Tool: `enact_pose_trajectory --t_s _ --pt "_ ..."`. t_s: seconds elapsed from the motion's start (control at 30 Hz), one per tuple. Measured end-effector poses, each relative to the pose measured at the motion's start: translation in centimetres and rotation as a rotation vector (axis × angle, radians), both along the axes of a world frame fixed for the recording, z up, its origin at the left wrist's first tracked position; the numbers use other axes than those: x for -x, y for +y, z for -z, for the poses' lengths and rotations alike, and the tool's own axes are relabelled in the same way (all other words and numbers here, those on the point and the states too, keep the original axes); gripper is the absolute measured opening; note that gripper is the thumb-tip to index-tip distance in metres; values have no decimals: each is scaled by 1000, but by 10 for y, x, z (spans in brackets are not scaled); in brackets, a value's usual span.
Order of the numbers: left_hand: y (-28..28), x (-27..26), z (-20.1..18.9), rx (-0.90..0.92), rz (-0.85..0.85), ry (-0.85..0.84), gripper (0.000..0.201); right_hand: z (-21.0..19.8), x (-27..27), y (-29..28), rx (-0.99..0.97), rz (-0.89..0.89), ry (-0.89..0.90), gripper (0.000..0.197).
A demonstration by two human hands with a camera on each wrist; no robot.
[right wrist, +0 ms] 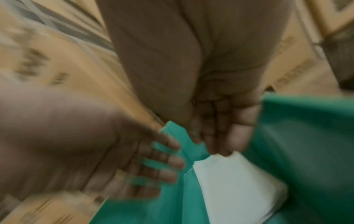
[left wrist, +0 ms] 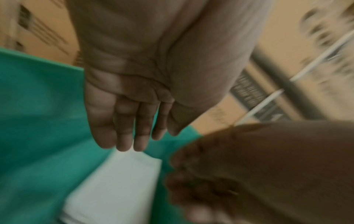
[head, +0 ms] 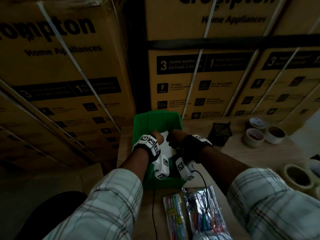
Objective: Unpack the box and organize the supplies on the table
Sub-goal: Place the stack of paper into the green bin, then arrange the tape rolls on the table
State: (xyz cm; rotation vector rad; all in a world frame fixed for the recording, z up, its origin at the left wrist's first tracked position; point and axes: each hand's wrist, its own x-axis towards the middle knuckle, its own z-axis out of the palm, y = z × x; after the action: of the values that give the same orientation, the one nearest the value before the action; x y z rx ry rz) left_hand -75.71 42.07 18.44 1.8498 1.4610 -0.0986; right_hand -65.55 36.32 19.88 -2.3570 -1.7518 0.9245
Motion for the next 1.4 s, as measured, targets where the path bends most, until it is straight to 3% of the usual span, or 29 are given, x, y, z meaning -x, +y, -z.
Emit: enact_pose_trajectory --t_s 0.2,0.33,0.53,0.73,1.13,1.4 --pt "-50 -28 -26 -166 17 16 33 -22 -32 -65 -218 -136 -58 24" --pt "-94 -45 -23 -263 -8 31 31 -24 -68 -116 -331 -308 -207 30" --pt "-196 -78 -17 -394 -34 21 29 -5 -121 -191 -412 -418 -348 29" --pt "-274 -92 -14 -400 14 -100 32 29 -148 -253 -382 -479 -299 30" --pt "-321 -29 33 -288 -138 -88 23 67 -142 -308 -296 -615 -256 32" --pt "-318 -55 46 -294 11 -190 26 67 -150 -324 -240 -499 -310 32"
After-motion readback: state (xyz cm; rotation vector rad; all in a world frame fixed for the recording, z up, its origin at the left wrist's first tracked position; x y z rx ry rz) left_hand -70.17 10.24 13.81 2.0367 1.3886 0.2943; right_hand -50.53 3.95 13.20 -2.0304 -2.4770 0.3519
